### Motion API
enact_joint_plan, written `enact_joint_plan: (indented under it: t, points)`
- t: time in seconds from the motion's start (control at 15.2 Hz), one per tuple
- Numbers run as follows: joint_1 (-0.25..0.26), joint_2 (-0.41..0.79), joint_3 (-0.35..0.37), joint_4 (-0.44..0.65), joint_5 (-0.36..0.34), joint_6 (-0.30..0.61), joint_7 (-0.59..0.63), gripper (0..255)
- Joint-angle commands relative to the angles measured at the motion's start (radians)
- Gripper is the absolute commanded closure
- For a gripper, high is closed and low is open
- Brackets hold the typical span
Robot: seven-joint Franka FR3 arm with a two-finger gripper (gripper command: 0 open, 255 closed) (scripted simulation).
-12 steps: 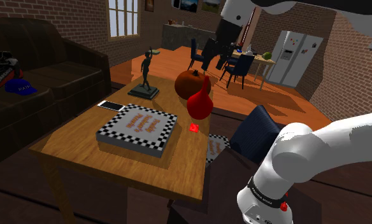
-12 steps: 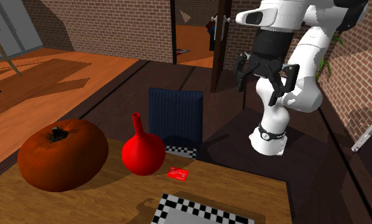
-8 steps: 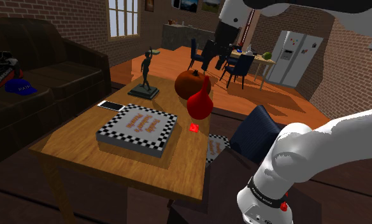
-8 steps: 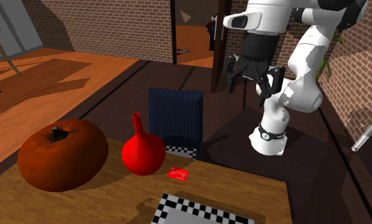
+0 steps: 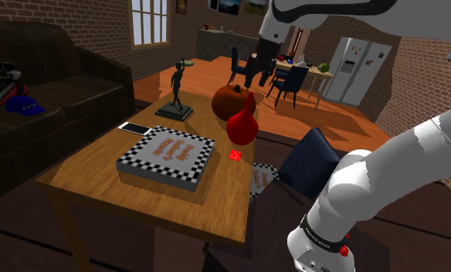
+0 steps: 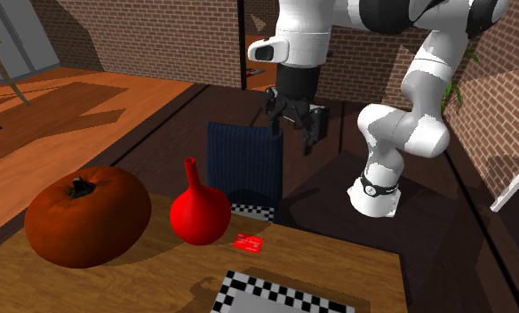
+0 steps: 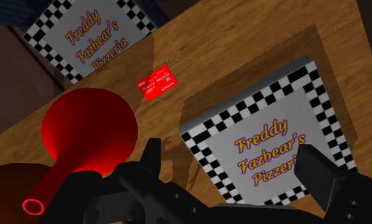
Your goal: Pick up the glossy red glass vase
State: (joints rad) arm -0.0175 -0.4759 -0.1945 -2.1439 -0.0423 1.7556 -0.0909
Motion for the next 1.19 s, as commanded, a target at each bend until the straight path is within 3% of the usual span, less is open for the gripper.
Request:
enact_joint_plan:
  t: [0.0, 0.66, 1.12]
  points:
    - [-0.008, 0.063, -0.036, 0.034, -0.006, 0.013, -0.048, 0]
    - [-0.052, 0.418, -0.177, 0.289, 0.034, 0.030, -0.269, 0]
    - [-0.130, 0.709, -0.230, 0.553, 0.113, -0.011, -0.419, 0]
